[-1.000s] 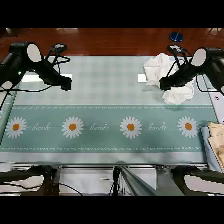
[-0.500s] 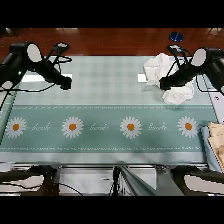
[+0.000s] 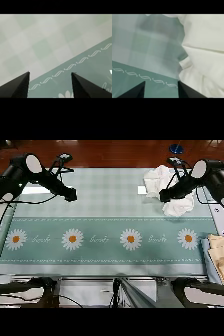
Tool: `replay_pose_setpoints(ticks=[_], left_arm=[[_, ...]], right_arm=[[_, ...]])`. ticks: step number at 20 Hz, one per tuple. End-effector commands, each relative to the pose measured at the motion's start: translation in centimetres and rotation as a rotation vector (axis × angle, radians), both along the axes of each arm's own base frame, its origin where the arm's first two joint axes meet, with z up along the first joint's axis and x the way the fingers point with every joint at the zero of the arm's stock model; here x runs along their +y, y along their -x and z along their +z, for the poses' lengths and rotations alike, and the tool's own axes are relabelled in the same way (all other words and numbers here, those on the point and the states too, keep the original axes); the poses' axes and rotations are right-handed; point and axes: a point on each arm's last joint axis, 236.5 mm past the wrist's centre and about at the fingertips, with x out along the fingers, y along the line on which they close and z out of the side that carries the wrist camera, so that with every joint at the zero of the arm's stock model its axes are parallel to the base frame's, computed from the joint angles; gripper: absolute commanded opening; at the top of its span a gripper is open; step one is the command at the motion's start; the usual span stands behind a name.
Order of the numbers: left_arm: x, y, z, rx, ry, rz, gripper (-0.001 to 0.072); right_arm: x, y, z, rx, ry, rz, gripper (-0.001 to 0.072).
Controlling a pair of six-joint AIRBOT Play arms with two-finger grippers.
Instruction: Fold the shirts.
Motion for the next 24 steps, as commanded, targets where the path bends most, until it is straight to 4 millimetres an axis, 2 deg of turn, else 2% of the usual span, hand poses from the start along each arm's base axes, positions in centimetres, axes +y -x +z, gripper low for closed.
replay_pose_setpoints(ticks=[1, 2, 3, 5, 7, 9, 15, 18, 19, 20, 21, 24], left_arm=[[-1.5, 0.3, 0.4, 0.013, 0.064, -0.001, 0.0613], [-1.5, 0.3, 0.4, 0.012, 0.064, -0.002, 0.0624], [-1.5, 0.1, 0.4, 0.003, 0.067, 0.003, 0.0708], [-1.5, 0.2, 0.4, 0.013, 0.067, 0.010, 0.0720], [-1.5, 0.3, 0.4, 0.012, 0.064, -0.002, 0.0720], [-1.5, 0.2, 0.4, 0.011, 0.064, -0.001, 0.0720], [-0.4, 0.7, -0.1, 0.035, 0.017, 0.003, 0.0710], [0.3, 0.6, -0.2, 0.043, 0.006, 0.063, 0.0710], [0.3, 0.6, -0.2, 0.047, 0.007, 0.069, 0.0711], [0.3, 0.6, -0.2, 0.046, 0.007, 0.069, 0.0712], [0.3, 0.6, -0.2, 0.046, 0.007, 0.069, 0.0712], [0.5, 0.5, -0.2, 0.043, 0.006, 0.073, 0.0720]], right_arm=[[-2.0, -1.5, 0.6, -0.073, 0.097, 0.025, 0.0489], [-3.5, -2.2, 1.1, -0.108, 0.165, 0.021, 0.0488], [-5.4, -3.2, 1.9, -0.158, 0.245, 0.003, 0.0489], [-8.2, -5.4, 3.7, -0.268, 0.373, -0.019, 0.0490], [-8.4, -7.1, 4.7, -0.355, 0.362, -0.030, 0.0489], [-8.4, -8.0, 4.7, -0.388, 0.312, -0.057, 0.0489], [-9.2, -7.8, 2.1, -0.327, 0.152, -0.180, 0.0489], [-9.1, -7.9, 1.1, -0.305, 0.141, -0.184, 0.0490], [-8.6, -7.8, 0.3, -0.284, 0.122, -0.178, 0.0493], [-7.6, -7.6, -0.8, -0.252, 0.082, -0.161, 0.0565], [-6.6, -7.4, -2.1, -0.217, 0.044, -0.145, 0.0595], [-4.3, -7.1, -5.8, -0.129, -0.039, -0.111, 0.0603]])
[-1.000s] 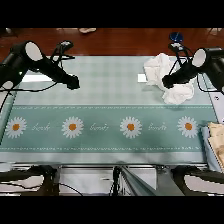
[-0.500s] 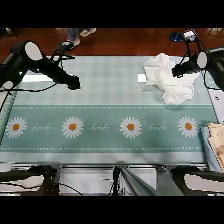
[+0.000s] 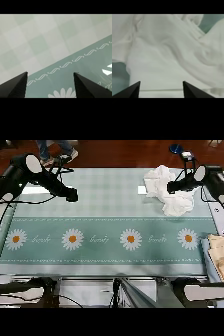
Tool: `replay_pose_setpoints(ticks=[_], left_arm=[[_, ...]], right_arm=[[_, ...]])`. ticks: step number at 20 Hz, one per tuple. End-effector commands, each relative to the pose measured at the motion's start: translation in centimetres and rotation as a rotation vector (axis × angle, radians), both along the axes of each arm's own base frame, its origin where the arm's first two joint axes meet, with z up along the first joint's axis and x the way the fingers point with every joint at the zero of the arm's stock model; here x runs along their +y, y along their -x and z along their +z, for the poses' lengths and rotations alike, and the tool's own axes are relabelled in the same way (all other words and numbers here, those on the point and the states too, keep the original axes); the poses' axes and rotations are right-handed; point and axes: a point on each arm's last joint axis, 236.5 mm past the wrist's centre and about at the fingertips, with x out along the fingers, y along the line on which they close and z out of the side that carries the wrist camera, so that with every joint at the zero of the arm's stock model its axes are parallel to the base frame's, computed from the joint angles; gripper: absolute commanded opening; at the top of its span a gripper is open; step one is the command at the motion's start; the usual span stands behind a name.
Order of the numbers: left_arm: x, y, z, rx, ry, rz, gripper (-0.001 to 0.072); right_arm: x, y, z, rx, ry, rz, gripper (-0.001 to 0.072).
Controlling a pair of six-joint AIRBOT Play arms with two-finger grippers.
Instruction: Fold the shirts.
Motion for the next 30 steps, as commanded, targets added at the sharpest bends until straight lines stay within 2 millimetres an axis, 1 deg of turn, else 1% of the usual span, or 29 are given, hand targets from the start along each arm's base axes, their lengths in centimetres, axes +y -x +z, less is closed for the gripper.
replay_pose_setpoints(ticks=[1, 4, 5, 6, 7, 8, 9, 10, 11, 12, 13, 15, 17, 19, 20, 21, 22, 23, 24, 26, 27, 28, 29, 30], left_arm=[[0.4, -0.1, 0.0, 0.000, -0.005, 0.015, 0.0720], [0.4, -0.1, 0.0, 0.001, -0.006, 0.015, 0.0720], [0.4, -0.1, 0.0, 0.001, -0.006, 0.014, 0.0720], [0.4, -0.1, 0.0, 0.001, -0.006, 0.014, 0.0720], [0.4, -0.1, 0.0, 0.001, -0.006, 0.014, 0.0720], [0.4, -0.1, 0.0, 0.000, -0.006, 0.012, 0.0720], [0.4, -0.1, 0.0, 0.000, -0.006, 0.012, 0.0720], [0.4, -0.1, 0.0, 0.000, -0.006, 0.012, 0.0720], [0.4, -0.1, 0.0, 0.000, -0.006, 0.012, 0.0720], [0.4, -0.1, 0.0, 0.001, -0.006, 0.012, 0.0720], [0.4, -0.1, 0.0, 0.000, -0.005, 0.013, 0.0720], [0.4, -0.1, 0.4, -0.006, -0.003, 0.015, 0.0720], [0.4, 0.1, 1.1, -0.019, 0.000, 0.015, 0.0720], [0.5, 0.7, 2.2, -0.023, 0.001, 0.009, 0.0710], [0.5, 1.1, 2.9, -0.031, 0.002, 0.007, 0.0710], [0.5, 1.5, 3.9, -0.045, 0.004, 0.005, 0.0709], [0.6, 1.7, 5.2, -0.075, 0.012, 0.012, 0.0709], [0.6, 1.9, 6.6, -0.109, 0.019, 0.015, 0.0709], [0.7, 2.3, 8.3, -0.148, 0.026, 0.017, 0.0710], [0.6, 3.3, 11.7, -0.226, 0.054, 0.028, 0.0710], [0.5, 4.0, 13.5, -0.267, 0.072, 0.026, 0.0709], [0.2, 4.7, 15.0, -0.301, 0.097, 0.023, 0.0710], [-0.1, 5.5, 16.5, -0.333, 0.124, 0.018, 0.0710], [-0.6, 6.2, 17.8, -0.358, 0.156, 0.011, 0.0710]], right_arm=[[2.3, 0.2, -3.9, 0.076, -0.094, 0.036, 0.0603], [2.1, -0.6, -6.6, 0.085, -0.089, 0.030, 0.0599], [2.1, -0.5, -7.4, 0.098, -0.093, 0.022, 0.0591], [2.1, -0.3, -8.4, 0.118, -0.102, 0.001, 0.0532], [2.1, -0.1, -8.9, 0.133, -0.108, -0.010, 0.0348], [2.2, 0.0, -8.8, 0.138, -0.111, -0.012, 0.0012], [2.5, -0.1, -8.2, 0.127, -0.128, -0.020, 0.0019], [2.7, -0.4, -6.8, 0.100, -0.137, -0.014, 0.0018], [3.0, -0.7, -4.9, 0.058, -0.145, -0.004, 0.0017], [3.5, -1.1, -2.0, 0.000, -0.163, 0.013, 0.0017], [4.1, -1.3, 1.4, -0.069, -0.182, 0.037, 0.0016], [5.2, -0.9, 8.2, -0.206, -0.223, 0.059, 0.0015], [5.9, 0.3, 15.1, -0.345, -0.261, 0.069, 0.0015], [7.8, 2.1, 20.8, -0.448, -0.364, 0.082, 0.0014], [9.3, 3.3, 23.8, -0.499, -0.449, 0.103, 0.0015], [11.4, 4.6, 26.7, -0.546, -0.542, 0.139, 0.0014], [13.6, 6.1, 29.2, -0.581, -0.627, 0.184, 0.0014], [16.0, 7.8, 31.7, -0.606, -0.720, 0.232, 0.0014], [18.9, 9.9, 34.1, -0.615, -0.828, 0.291, 0.0014], [24.0, 14.3, 37.6, -0.596, -1.005, 0.408, 0.0015], [26.1, 16.3, 38.8, -0.582, -1.050, 0.470, 0.0015], [27.8, 17.8, 39.2, -0.566, -1.067, 0.522, 0.0015], [29.3, 18.9, 39.2, -0.547, -1.074, 0.557, 0.0016], [30.5, 19.6, 38.3, -0.511, -1.062, 0.576, 0.0016]])
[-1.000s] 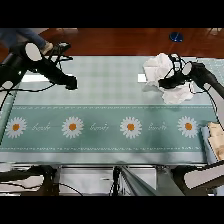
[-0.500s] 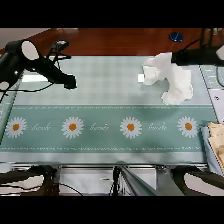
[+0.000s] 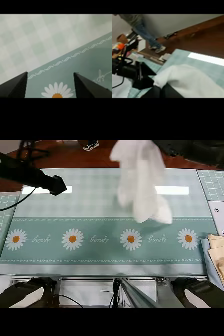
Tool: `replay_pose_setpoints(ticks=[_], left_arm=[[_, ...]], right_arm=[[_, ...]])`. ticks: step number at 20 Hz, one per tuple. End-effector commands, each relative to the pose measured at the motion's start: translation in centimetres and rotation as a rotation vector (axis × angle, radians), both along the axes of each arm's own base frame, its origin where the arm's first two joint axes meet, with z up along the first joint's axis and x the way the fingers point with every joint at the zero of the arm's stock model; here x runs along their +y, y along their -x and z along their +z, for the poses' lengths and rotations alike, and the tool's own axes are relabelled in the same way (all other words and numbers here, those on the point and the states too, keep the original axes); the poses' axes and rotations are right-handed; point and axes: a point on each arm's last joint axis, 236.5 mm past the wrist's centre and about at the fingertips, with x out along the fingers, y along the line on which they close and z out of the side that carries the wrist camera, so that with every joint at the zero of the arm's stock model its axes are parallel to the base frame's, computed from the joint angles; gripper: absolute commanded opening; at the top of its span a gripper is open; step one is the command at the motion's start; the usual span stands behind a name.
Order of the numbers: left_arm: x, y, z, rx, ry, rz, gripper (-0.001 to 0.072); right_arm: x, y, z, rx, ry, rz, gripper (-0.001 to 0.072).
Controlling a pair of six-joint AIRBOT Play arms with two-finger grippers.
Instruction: Fold the shirts.
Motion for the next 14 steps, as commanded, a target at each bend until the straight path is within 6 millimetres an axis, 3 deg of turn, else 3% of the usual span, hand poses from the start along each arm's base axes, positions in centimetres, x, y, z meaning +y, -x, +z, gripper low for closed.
replay_pose_setpoints(ticks=[1, 3, 5, 7, 9, 11, 14], left_arm=[[-1.4, 2.6, 5.0, -0.103, 0.099, -0.023, 0.0710], [-2.5, 3.5, 6.2, -0.116, 0.154, -0.044, 0.0710], [-3.1, 4.0, 5.9, -0.086, 0.176, -0.061, 0.0710], [-3.1, 4.3, 4.5, -0.041, 0.166, -0.065, 0.0710], [-3.0, 4.7, 2.4, 0.012, 0.159, -0.061, 0.0710], [-2.9, 5.4, -0.3, 0.080, 0.150, -0.055, 0.0710], [-3.3, 7.0, -4.6, 0.197, 0.160, -0.054, 0.0710]], right_arm=[[5.4, 4.9, 0.2, 0.042, -0.019, 0.161, 0.0016], [7.4, 5.2, -5.4, 0.121, 0.153, 0.202, 0.0016], [8.6, 5.3, -12.6, 0.204, 0.382, 0.245, 0.0017], [8.3, 4.1, -19.2, 0.245, 0.600, 0.251, 0.0017], [6.5, 0.9, -23.8, 0.249, 0.760, 0.181, 0.0017], [3.5, -3.1, -26.0, 0.237, 0.851, 0.069, 0.0017], [-1.8, -8.4, -26.1, 0.265, 0.817, -0.116, 0.0018]])
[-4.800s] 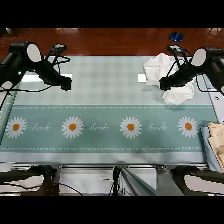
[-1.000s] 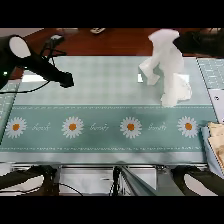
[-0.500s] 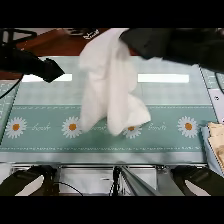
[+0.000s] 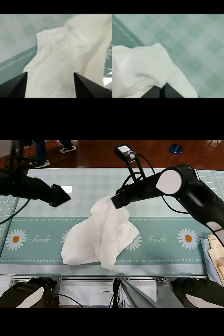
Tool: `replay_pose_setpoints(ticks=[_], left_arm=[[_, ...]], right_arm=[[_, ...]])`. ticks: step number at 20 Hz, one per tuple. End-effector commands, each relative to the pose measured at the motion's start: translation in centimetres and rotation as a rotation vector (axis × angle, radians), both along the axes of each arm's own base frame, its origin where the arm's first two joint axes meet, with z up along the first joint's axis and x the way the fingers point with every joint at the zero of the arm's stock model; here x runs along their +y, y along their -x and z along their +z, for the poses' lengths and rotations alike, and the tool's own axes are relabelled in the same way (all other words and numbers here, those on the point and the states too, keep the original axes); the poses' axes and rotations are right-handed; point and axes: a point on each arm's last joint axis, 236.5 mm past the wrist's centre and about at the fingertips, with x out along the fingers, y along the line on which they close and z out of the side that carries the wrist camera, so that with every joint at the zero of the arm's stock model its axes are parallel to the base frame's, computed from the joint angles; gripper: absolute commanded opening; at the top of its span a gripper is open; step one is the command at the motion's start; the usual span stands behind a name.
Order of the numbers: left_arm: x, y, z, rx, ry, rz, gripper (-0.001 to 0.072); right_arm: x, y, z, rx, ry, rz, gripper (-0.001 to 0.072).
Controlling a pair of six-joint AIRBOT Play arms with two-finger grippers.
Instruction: Fold the shirts.
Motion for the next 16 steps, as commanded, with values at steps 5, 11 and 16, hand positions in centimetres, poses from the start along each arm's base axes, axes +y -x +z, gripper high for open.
replay_pose_setpoints(ticks=[5, 11, 16], left_arm=[[-2.2, 3.8, -10.0, 0.217, 0.047, -0.008, 0.0720], [-3.0, 6.6, -16.1, 0.370, 0.058, -0.005, 0.0720], [-4.5, 6.5, -18.4, 0.449, 0.122, 0.000, 0.0720]], right_arm=[[-13.6, -8.2, -1.8, -0.007, 0.053, -0.362, 0.0018], [-16.1, -8.7, -1.9, 0.002, 0.059, -0.414, 0.0402], [-18.6, -7.8, -3.1, 0.043, 0.152, -0.410, 0.0464]])
